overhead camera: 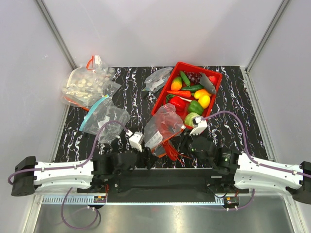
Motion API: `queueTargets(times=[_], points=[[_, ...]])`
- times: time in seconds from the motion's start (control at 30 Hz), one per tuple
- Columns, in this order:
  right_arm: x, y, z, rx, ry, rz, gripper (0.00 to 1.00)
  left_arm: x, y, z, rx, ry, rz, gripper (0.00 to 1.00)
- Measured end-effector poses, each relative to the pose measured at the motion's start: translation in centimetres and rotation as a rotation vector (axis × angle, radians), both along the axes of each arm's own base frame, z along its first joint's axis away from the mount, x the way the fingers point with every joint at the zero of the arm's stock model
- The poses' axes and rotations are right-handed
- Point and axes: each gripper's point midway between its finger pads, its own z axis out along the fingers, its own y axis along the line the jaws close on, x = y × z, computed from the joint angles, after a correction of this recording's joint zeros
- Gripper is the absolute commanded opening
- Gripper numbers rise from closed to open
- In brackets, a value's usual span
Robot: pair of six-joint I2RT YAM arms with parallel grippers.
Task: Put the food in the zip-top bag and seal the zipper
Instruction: Place the fake lobster in the zipper food storage bag.
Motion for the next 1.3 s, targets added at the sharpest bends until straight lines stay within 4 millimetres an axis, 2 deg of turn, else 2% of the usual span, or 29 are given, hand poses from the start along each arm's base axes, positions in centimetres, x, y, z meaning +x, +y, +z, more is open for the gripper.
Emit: queueTargets(times=[0.03, 0.17, 0.23, 0.3, 0.4, 0.53, 0.6, 0.73, 0.83, 0.87, 0.97, 1.07, 1.3], points=[[0.0, 0.0, 0.0, 0.0, 0.0, 0.0, 0.0, 0.3, -0.2, 0.5, -0.021, -0.01, 0.011, 0.63], [0.0, 0.1, 0.0, 0.006, 0.002, -0.003, 0.0, 0.7, -0.6, 1.4, -0.067, -0.025, 0.033, 0.62], [0.0, 0.1, 0.0, 0.007, 0.003, -0.003, 0.0, 0.8, -0.8, 2.1, -0.097, -0.033, 0.035, 0.66], [0.1, 0.1, 0.0, 0.006, 0.004, -0.003, 0.0, 0.8, -0.9, 2.6, -0.126, -0.04, 0.032, 0.74], [0.1, 0.1, 0.0, 0.007, 0.004, -0.004, 0.0, 0.7, -1.0, 3.2, -0.151, -0.042, 0.027, 0.73], [0.1, 0.2, 0.1, 0.011, 0.003, -0.005, 0.0, 0.8, -0.9, 3.2, -0.16, -0.033, 0.049, 0.6], [0.1, 0.2, 0.1, 0.013, 0.003, -0.006, 0.0, 1.1, -0.7, 2.8, -0.147, -0.031, 0.07, 0.57], [0.1, 0.2, 0.2, 0.015, 0.001, -0.008, 0.0, 1.5, -0.3, 0.3, -0.061, -0.009, 0.113, 0.49], [0.2, 0.2, 0.3, 0.015, -0.007, -0.01, 0.0, 1.5, 0.1, -1.9, 0.011, 0.024, 0.137, 0.18], [0.4, 0.2, 0.4, 0.018, -0.014, -0.015, 0.0, 1.5, 0.2, -2.2, 0.023, 0.028, 0.141, 0.02], [0.7, 0.3, 0.6, 0.015, -0.031, -0.026, 0.0, 1.4, 0.4, -2.4, 0.042, 0.041, 0.145, 0.0], [0.9, 0.7, 0.5, 0.005, -0.043, -0.02, 0.0, 1.0, -0.1, -1.6, 0.043, 0.057, 0.125, 0.0], [1.6, 2.4, 0.3, -0.032, -0.077, -0.003, 0.0, -1.5, -3.7, 3.4, -0.078, 0.12, -0.023, 0.0]])
